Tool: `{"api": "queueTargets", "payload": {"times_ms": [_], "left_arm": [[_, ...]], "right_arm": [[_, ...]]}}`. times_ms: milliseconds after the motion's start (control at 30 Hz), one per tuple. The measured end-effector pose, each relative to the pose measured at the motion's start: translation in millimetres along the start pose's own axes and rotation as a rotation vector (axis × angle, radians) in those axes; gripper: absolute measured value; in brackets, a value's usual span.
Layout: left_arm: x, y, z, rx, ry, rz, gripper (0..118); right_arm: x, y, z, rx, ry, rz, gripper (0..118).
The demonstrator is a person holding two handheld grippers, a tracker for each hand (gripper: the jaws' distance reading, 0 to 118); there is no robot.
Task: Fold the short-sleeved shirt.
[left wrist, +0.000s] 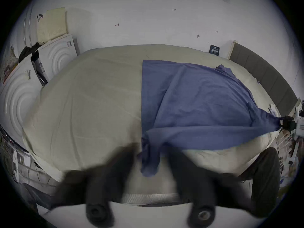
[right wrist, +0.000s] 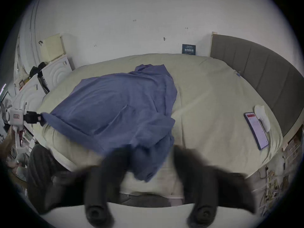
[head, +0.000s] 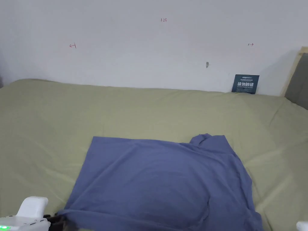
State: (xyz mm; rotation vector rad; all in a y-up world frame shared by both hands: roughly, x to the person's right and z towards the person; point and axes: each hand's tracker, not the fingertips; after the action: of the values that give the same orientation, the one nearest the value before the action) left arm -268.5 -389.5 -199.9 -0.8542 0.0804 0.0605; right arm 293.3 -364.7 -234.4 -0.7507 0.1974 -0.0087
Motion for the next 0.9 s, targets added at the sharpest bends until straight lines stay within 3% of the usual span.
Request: {"api": "queueTargets", "payload": {"times_ms": [33, 100, 267, 300, 333, 367, 400, 433, 500, 633, 667, 700, 767, 800, 900], "left_arm": [[-1.1, -1.0, -1.3, -0.010, -0.006, 0.002, 118], [-2.2, -0.3, 11.8, 0.030, -0.035, 0.019, 116], [3.5, -1.8, 28.3, 0.049, 0.001, 0.056, 111], [3.7, -1.3, 32.4, 0.073, 0.019, 0.078, 103], [4.1, -0.8, 35.6, 0.099, 0.054, 0.109, 72], [0.0, 0.9, 38.8, 0.094, 0.047, 0.101, 24], [-1.5, 0.9, 36.8, 0.095, 0.064, 0.108, 0], [-5.4, 3.0, 37.7, 0.110, 0.094, 0.132, 0], [-11.1, 2.7, 37.4, 0.062, 0.036, 0.137, 0], [-8.9, -3.5, 32.7, 0.032, 0.043, 0.120, 0], [-8.2, -3.5, 31.6, 0.021, 0.030, 0.117, 0], [-7.1, -2.3, 29.3, -0.001, 0.002, 0.111, 12], [-5.3, -1.4, 22.6, -0.030, 0.001, 0.103, 87], [-3.6, -1.1, 15.7, -0.033, 0.006, 0.096, 109], [-5.5, 4.9, -3.0, -0.054, 0.020, 0.100, 111]], "right_arm": [[1.8, 0.2, 1.6, 0.001, -0.005, -0.017, 77], [5.0, 1.3, 7.0, 0.017, -0.011, -0.068, 77], [3.2, 5.6, 18.7, 0.040, -0.016, -0.072, 76], [4.7, 5.8, 21.4, 0.058, -0.017, -0.077, 73], [5.7, 5.5, 22.9, 0.076, 0.000, -0.084, 57], [4.0, 5.5, 24.1, 0.087, -0.017, -0.083, 19], [2.5, 5.5, 23.4, 0.098, -0.044, -0.065, 1], [3.0, 8.5, 25.7, 0.157, -0.100, -0.037, 1], [5.9, 10.1, 23.9, 0.081, -0.020, -0.047, 1], [4.1, 5.7, 19.5, 0.057, -0.023, -0.028, 1], [3.6, 3.5, 18.0, 0.053, -0.024, -0.032, 1], [2.9, 1.1, 15.8, 0.047, -0.019, -0.038, 1], [3.2, 0.6, 14.3, 0.033, -0.009, -0.049, 1], [2.5, -0.4, 13.3, 0.031, -0.010, -0.051, 1], [1.3, -0.3, 9.2, 0.013, -0.004, -0.045, 1]]}}
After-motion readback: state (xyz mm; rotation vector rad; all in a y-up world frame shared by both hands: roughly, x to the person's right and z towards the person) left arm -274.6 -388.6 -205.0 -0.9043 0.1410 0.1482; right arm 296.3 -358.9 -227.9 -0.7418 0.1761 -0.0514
